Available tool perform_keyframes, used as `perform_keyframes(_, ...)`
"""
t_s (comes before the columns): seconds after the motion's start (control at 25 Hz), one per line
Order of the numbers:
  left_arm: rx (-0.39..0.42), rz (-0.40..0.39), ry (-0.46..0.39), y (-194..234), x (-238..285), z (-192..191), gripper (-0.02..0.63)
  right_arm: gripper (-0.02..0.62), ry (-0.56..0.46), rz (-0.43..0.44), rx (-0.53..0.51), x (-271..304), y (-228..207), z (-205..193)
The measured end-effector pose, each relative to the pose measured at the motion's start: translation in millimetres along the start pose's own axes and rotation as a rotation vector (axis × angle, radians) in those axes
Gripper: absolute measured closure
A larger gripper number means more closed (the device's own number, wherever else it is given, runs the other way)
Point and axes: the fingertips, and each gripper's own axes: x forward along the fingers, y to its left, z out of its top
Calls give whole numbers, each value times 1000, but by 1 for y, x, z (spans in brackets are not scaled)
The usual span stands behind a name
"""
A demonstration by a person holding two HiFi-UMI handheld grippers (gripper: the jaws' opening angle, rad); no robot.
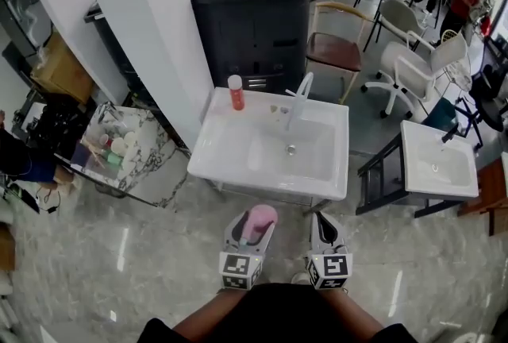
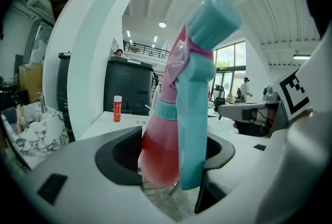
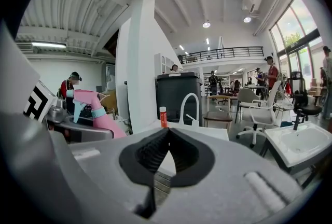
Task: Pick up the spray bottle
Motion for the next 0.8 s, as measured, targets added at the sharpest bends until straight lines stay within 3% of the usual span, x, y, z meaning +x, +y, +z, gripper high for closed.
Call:
perform_keyframes(0.28,20,-34,3,-48,14,3,310,598,-17,-27,-6,-25,-33,2)
perform_keyframes(0.8,35,-89,3,-66,8,-1,310,598,-31,-68,-41,-41,-35,5)
